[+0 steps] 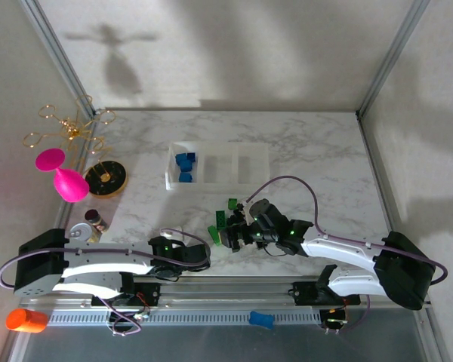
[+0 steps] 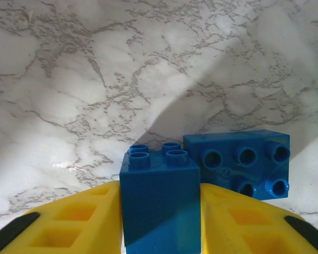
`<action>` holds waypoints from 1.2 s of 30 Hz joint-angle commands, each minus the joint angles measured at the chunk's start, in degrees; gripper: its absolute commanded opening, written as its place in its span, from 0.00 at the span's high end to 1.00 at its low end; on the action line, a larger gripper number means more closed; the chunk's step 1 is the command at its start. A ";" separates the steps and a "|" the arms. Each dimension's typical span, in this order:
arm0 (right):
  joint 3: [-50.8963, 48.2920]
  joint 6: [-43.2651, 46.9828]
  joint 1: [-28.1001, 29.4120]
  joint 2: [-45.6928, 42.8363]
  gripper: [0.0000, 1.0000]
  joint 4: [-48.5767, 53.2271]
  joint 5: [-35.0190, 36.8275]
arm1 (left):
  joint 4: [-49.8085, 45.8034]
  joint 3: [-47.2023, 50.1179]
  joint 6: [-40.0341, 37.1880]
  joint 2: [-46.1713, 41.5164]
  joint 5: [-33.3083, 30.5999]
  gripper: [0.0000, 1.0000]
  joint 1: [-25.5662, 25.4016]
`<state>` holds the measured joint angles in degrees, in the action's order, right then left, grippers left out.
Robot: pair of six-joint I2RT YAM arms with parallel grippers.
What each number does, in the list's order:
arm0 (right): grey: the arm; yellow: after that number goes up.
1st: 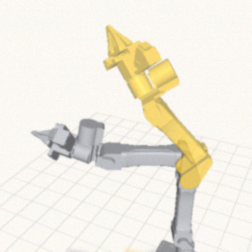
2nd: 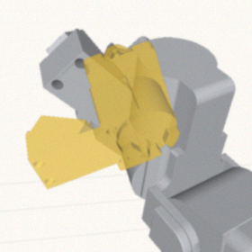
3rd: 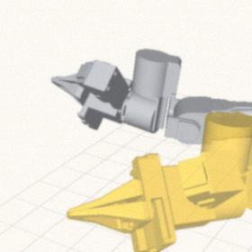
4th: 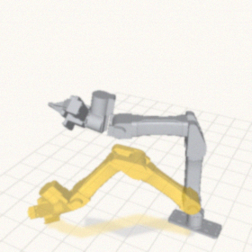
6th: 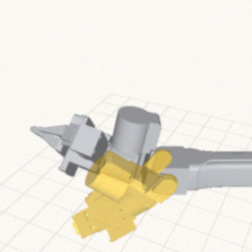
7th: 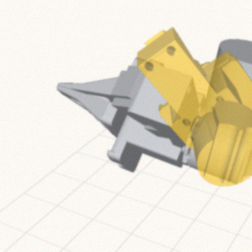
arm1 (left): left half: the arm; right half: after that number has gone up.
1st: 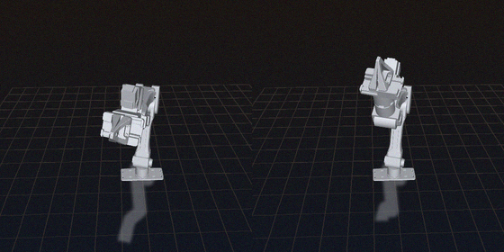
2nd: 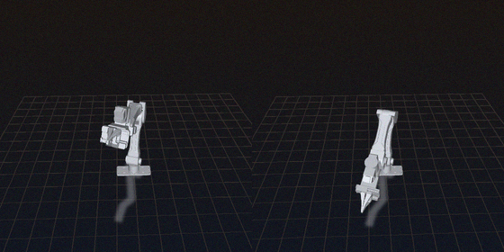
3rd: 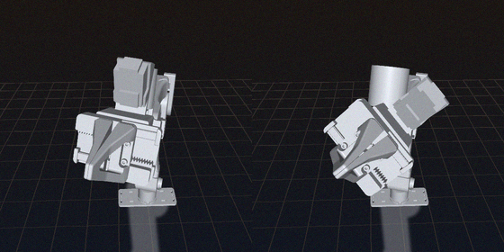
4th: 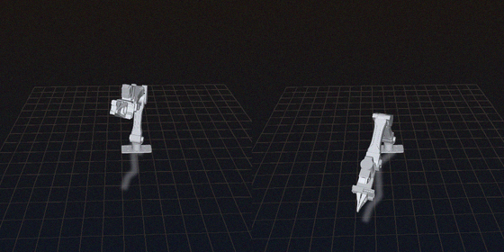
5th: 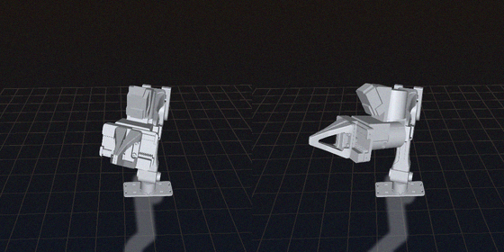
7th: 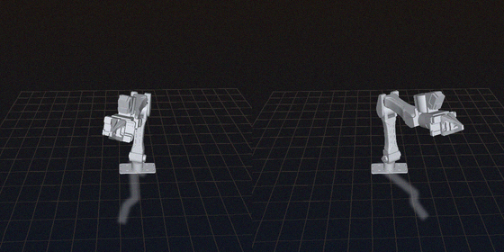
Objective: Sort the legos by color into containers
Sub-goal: Pick up the lego from the middle-left of the table.
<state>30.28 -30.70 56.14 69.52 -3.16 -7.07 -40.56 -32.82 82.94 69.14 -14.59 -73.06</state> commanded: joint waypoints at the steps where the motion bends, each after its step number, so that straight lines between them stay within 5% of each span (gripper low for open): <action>1: -0.27 -0.50 0.56 -1.21 0.01 0.96 1.58 | -1.44 0.79 4.19 0.84 0.30 0.64 -0.33; 16: 1.23 -1.74 0.35 -1.31 0.01 0.57 1.81 | -12.74 -7.01 1.31 -6.11 -7.97 0.66 3.82; 26: 2.87 -5.60 -3.00 -1.93 0.01 -1.22 0.68 | -8.34 -17.54 -18.73 -3.12 -15.77 0.65 22.09; 36: 5.67 -5.95 -5.30 -2.65 0.01 -0.48 1.76 | 8.21 -28.94 -37.67 10.30 -11.09 0.66 38.52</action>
<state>33.91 -35.81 51.72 67.94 -3.62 -6.02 -38.09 -57.63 53.19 76.16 -26.44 -36.80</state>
